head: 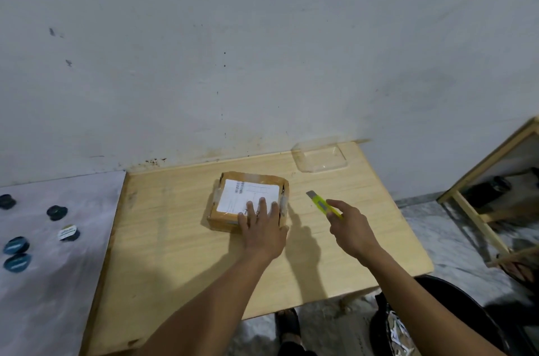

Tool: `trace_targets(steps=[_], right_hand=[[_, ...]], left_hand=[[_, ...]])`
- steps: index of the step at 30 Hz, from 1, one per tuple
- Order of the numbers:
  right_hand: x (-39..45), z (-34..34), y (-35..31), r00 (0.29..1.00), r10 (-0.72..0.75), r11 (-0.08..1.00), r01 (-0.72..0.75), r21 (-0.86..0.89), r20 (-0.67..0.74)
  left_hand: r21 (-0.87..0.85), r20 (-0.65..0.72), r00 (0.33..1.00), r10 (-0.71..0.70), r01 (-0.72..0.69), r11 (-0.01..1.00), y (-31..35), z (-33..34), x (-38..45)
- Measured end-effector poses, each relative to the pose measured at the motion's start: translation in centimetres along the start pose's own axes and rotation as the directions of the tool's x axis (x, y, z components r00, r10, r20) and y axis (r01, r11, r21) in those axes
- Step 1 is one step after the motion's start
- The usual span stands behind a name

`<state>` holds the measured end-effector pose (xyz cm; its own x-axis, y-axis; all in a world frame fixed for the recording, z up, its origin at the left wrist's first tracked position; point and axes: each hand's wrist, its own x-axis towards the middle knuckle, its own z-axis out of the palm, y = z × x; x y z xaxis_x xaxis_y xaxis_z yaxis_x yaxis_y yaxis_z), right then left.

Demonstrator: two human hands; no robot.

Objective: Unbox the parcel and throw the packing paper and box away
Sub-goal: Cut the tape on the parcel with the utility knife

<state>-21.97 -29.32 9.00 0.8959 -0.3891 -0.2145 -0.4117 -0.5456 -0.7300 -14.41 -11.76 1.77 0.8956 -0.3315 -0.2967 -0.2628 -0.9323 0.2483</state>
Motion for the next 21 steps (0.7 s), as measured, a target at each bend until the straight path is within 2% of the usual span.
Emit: trace_targets(steps=[4, 8, 13, 15, 18, 19, 21], right_hand=[[0.2, 0.9, -0.3, 0.999, -0.035, 0.999, 0.035, 0.004, 0.021], [0.6, 2.3, -0.8, 0.996, -0.064, 0.998, 0.064, 0.001, 0.06], [1.3, 4.2, -1.3, 0.988, -0.095, 0.995, 0.097, -0.009, 0.125], [1.6, 4.9, -1.5, 0.983, -0.106, 0.994, 0.11, -0.017, 0.151], [2.3, 5.9, -2.1, 0.974, -0.129, 0.991, 0.134, -0.012, 0.188], [2.7, 6.3, -2.4, 0.971, -0.137, 0.99, 0.141, -0.007, 0.198], [3.4, 7.0, -3.0, 0.968, -0.136, 0.991, 0.137, 0.008, 0.212]], left_hand=[[0.056, -0.023, 0.998, 0.061, -0.06, 0.997, -2.0, 0.4, -1.0], [0.12, -0.032, 0.974, 0.225, -0.219, 0.968, -6.8, 0.8, -2.9], [0.059, -0.068, 0.924, 0.377, -0.374, 0.926, -14.1, 0.5, -5.0], [-0.065, -0.094, 0.926, 0.367, -0.373, 0.926, -16.6, 0.0, -5.5], [-0.217, -0.302, 0.894, 0.33, -0.402, 0.89, -18.9, -0.3, -5.3], [-0.242, -0.354, 0.89, 0.289, -0.385, 0.891, -19.0, -0.3, -5.0], [-0.308, -0.346, 0.924, 0.161, -0.275, 0.911, -18.4, -0.4, -4.6]])
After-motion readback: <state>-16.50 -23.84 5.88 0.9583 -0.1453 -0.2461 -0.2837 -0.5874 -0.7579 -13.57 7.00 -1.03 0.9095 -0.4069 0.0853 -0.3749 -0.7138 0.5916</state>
